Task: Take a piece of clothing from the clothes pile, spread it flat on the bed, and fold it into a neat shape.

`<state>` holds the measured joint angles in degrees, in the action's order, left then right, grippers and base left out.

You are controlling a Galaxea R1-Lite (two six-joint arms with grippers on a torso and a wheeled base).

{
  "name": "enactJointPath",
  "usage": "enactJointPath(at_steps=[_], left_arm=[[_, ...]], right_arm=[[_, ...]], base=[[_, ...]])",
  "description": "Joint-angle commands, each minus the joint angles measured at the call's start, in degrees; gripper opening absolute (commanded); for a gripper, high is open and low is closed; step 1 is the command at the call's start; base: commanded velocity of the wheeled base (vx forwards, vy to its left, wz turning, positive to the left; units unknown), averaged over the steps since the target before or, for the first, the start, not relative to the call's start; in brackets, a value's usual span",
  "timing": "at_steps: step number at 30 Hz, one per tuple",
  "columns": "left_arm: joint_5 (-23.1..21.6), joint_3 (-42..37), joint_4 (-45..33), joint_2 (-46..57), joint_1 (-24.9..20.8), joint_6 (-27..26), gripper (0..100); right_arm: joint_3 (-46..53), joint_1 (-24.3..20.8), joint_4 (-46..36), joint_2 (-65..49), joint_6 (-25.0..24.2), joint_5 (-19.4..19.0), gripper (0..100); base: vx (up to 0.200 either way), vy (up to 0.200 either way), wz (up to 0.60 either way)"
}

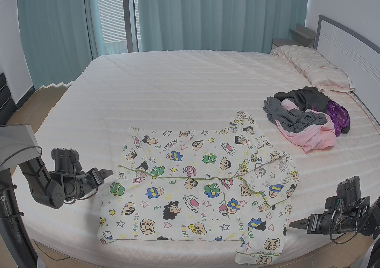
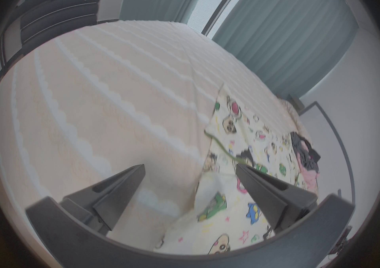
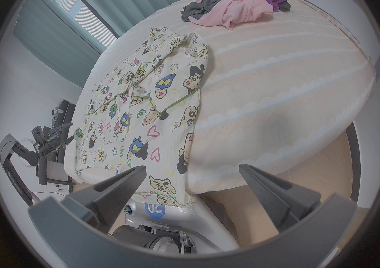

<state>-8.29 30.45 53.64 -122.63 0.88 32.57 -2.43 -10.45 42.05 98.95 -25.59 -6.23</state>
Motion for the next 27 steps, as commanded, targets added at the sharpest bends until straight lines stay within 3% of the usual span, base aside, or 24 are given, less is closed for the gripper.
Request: enactJointPath(at_steps=[1, 4, 6, 9, 11, 14, 20, 27], left_arm=[[-0.41, 3.30, -0.29, 1.16, 2.81, 1.09, 100], [-2.35, 7.60, -2.40, 1.25, 2.37, 5.57, 100], [-6.74, 11.82, -6.71, 0.90, 1.76, 8.56, 100], [-9.55, 15.25, -11.80, -0.51, 1.32, 9.09, 100], [-10.26, 20.00, -21.12, -1.83, 0.88, 8.91, 100], [-10.96, 22.81, -28.85, -1.92, 0.88, 8.47, 100], [-11.84, 22.55, -31.49, -1.74, 1.41, 6.71, 100], [-19.04, 21.58, -35.36, -0.42, 1.23, 7.94, 100]], right_arm=[[-0.04, -0.10, 0.05, 0.28, 0.01, -0.01, 100], [-0.04, -0.10, 0.05, 0.37, 0.01, -0.01, 100], [-0.04, -0.28, 0.05, 0.28, 0.01, -0.01, 100], [-0.04, -0.36, 0.05, 0.28, 0.01, -0.01, 100], [-0.04, -0.36, 0.05, 0.37, 0.01, -0.01, 100], [-0.04, -0.36, 0.05, 0.45, 0.01, -0.01, 100], [-0.04, -0.45, 0.05, 0.72, 0.01, -0.01, 100], [-0.04, -0.36, 0.05, 0.80, 0.01, -0.01, 100]], base=[[0.000, 0.000, 0.00], [0.000, 0.000, 0.00], [0.000, 0.000, 0.00], [0.000, 0.000, 0.00], [0.000, 0.000, 0.00], [0.000, 0.000, 0.00], [0.000, 0.000, 0.00], [0.000, 0.000, 0.00]])
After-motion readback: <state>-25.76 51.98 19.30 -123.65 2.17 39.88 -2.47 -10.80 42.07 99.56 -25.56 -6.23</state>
